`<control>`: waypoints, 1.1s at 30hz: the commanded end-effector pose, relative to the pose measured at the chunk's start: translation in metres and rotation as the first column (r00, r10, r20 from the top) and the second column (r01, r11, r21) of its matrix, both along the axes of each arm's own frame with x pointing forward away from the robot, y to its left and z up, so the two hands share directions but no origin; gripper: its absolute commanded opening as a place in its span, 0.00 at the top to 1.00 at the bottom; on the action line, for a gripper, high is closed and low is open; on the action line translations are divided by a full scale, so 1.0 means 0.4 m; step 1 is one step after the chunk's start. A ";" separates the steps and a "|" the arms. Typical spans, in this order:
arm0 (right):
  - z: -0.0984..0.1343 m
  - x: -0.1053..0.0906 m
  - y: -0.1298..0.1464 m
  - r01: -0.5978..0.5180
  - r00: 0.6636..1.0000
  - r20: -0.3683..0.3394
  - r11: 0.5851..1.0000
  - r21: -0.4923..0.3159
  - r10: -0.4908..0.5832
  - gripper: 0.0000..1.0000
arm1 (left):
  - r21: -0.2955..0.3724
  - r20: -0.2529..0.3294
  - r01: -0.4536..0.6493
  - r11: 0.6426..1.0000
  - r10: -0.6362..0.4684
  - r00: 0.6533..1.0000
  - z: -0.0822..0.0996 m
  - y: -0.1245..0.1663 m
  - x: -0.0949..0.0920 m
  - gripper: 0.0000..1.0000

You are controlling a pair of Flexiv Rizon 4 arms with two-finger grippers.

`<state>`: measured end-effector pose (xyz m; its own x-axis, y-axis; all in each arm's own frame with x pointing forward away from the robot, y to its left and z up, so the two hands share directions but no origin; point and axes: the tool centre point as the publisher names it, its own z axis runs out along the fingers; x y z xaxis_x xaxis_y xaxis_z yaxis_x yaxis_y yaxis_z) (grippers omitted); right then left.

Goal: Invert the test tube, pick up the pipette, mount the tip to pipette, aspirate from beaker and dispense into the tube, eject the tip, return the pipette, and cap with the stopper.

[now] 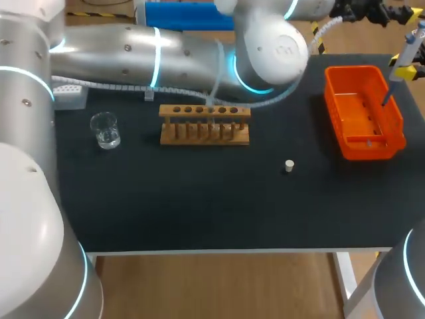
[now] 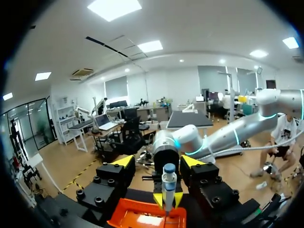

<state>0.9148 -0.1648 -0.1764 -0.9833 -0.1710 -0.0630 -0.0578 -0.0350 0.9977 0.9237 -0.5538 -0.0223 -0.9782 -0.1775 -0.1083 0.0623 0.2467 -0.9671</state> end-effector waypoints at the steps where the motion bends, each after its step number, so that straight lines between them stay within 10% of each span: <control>1: 0.002 0.000 -0.001 -0.001 1.000 0.001 1.000 -0.002 0.001 1.00 | -0.129 -0.034 0.289 0.948 -0.296 0.955 0.028 0.070 0.007 0.00; 33: 0.002 0.000 -0.001 -0.001 1.000 0.001 1.000 -0.002 0.001 1.00 | -0.182 -0.082 0.054 0.982 -0.070 0.994 -0.060 0.520 -0.208 0.00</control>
<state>0.9148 -0.1647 -0.1765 -0.9833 -0.1709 -0.0630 -0.0578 -0.0351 0.9977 0.8605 -0.3862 -0.0443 -0.9982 -0.0588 0.0141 -0.0276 0.2358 -0.9714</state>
